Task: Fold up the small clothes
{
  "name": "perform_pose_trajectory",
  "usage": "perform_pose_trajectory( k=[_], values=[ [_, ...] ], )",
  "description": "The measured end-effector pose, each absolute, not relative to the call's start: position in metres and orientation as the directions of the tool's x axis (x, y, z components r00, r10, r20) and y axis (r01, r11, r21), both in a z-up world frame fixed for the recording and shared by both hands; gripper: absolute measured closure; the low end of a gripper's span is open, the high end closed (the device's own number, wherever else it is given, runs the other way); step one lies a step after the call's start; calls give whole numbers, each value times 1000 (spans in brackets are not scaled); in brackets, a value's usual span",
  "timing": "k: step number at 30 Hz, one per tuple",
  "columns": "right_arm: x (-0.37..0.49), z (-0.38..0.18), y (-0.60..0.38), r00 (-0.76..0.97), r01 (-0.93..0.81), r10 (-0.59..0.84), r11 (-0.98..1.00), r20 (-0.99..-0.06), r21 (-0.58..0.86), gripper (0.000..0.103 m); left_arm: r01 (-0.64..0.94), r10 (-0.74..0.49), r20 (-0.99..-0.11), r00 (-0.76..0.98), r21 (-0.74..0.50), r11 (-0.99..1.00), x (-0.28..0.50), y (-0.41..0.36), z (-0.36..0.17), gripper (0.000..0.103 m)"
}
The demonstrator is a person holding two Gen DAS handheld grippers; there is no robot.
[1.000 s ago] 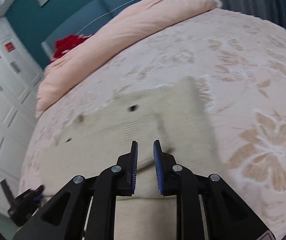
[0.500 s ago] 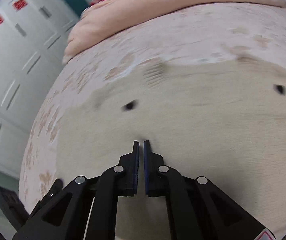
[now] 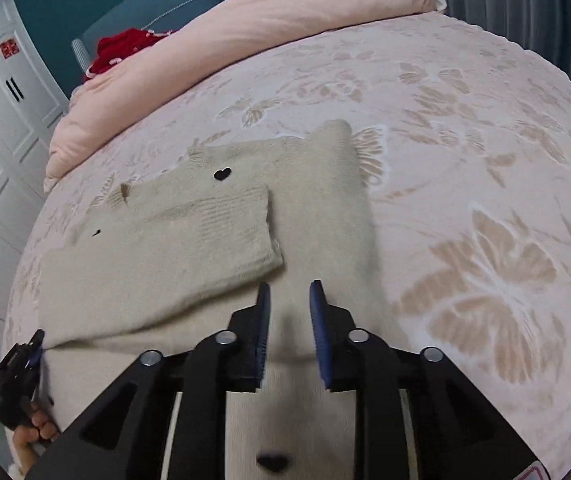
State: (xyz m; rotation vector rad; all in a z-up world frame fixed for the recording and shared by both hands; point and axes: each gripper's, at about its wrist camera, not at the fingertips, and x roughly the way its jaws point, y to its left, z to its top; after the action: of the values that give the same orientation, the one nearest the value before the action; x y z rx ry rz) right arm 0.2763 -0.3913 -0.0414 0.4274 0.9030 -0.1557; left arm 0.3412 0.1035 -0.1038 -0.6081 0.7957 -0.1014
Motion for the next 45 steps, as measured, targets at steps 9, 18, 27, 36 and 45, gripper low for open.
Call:
perform_pose_trajectory(
  k=[9, 18, 27, 36, 45],
  values=[
    [46, -52, -391, 470, 280, 60, 936, -881, 213, 35, -226, -360, -757, 545, -547, 806, 163, 182, -82, 11],
    [20, -75, -350, 540, 274, 259, 845, -801, 459, 23, -151, -454, -752, 478, -580, 801, 111, 143, -86, 5],
    [59, -76, -350, 572, 360, 314, 734, -758, 576, 73, -172, -534, -740, 408, -637, 751, 141, 125, -79, 45],
    [9, -17, -360, 655, 261, 312, 761, -688, 594, 94, -143, -571, -720, 396, -662, 735, 104, 144, -44, 96],
    [-92, 5, -350, 511, 141, 347, 869, -786, 475, 94, -33, -585, -752, 303, -622, 782, -11, 166, -13, 97]
  ],
)
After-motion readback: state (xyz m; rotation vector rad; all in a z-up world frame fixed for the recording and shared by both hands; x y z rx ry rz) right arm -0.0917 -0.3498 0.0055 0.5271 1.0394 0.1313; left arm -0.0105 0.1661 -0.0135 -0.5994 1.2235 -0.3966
